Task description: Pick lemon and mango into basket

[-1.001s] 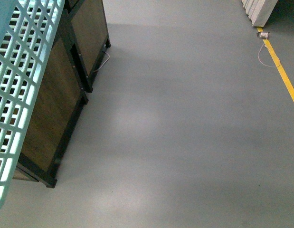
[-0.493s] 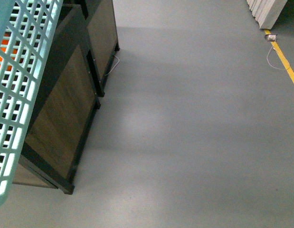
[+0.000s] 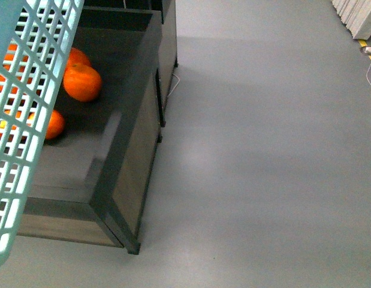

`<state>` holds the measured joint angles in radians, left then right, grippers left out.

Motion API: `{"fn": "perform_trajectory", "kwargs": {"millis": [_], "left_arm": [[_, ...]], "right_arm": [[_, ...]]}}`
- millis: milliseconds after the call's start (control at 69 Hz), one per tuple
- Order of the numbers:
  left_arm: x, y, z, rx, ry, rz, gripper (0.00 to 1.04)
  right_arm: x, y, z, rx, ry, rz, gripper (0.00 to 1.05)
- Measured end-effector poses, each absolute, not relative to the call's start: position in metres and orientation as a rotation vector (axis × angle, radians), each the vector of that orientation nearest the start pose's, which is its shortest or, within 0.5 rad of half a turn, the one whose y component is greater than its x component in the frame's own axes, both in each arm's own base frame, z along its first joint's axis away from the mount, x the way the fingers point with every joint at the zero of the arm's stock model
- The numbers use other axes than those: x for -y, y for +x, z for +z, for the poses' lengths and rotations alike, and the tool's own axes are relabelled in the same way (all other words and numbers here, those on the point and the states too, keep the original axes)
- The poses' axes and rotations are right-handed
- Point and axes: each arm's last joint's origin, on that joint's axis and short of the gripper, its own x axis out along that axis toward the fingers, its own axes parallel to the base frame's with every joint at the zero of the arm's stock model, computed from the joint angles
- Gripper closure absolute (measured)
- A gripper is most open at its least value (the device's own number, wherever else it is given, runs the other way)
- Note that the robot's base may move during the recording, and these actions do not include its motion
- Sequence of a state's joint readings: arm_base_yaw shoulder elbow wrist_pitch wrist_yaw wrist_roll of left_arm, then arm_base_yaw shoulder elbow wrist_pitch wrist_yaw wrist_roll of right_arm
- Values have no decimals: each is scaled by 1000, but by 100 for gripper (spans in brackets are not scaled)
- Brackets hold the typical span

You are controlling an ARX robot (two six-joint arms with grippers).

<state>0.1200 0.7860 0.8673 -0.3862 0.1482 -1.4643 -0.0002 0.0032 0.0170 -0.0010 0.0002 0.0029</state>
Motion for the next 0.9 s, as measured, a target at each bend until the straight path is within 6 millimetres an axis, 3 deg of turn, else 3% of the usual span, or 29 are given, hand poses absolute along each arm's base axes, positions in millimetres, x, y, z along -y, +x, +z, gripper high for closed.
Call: {"fn": "perform_trajectory", "kwargs": {"millis": [899], "left_arm": [[-15, 164, 341, -269, -1492, 198, 91]], "right_arm": [[0, 97, 169, 11, 2, 0, 9]]}}
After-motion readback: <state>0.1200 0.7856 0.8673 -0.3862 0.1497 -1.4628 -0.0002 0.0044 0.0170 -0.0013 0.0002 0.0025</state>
